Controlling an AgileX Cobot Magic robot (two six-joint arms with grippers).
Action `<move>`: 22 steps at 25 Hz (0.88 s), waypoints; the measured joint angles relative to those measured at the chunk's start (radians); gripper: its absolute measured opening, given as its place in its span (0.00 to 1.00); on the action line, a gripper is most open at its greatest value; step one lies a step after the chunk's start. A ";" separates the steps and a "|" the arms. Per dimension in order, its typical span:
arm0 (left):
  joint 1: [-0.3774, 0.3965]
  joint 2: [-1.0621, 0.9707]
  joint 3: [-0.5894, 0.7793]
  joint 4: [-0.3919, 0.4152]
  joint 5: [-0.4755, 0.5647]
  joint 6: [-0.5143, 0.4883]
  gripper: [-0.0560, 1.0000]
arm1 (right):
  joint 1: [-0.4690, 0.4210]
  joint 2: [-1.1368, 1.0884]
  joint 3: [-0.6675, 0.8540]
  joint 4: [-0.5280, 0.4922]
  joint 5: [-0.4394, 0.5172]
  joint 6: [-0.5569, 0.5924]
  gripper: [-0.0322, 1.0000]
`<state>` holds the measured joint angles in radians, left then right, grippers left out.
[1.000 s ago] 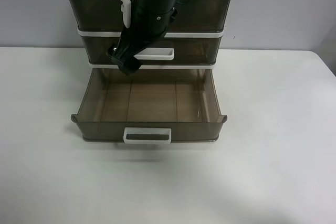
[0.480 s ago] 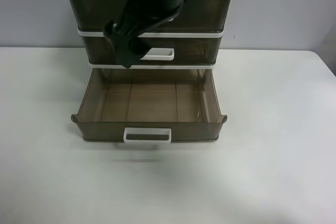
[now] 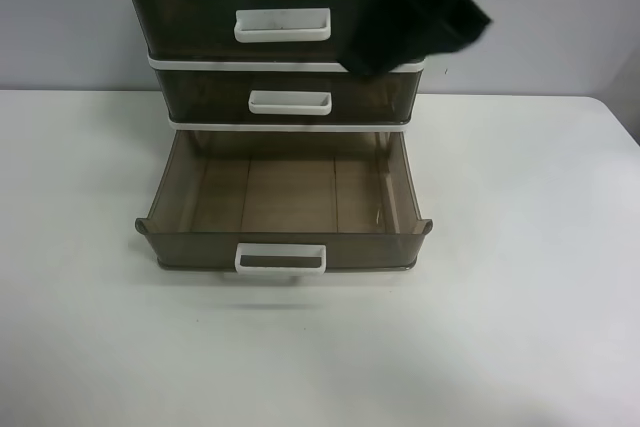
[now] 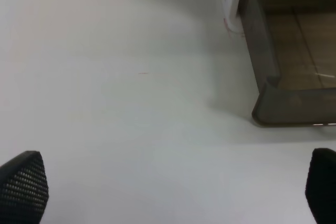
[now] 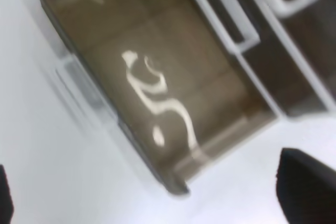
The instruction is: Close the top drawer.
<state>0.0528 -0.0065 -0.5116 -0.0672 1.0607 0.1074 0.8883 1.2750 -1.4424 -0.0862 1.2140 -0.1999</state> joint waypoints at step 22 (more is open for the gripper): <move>0.000 0.000 0.000 0.000 -0.001 0.000 0.99 | -0.388 -0.961 0.850 0.086 -0.089 0.079 0.98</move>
<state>0.0528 -0.0065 -0.5116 -0.0672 1.0598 0.1074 0.5003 0.3142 -0.5920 0.0000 1.1252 -0.1213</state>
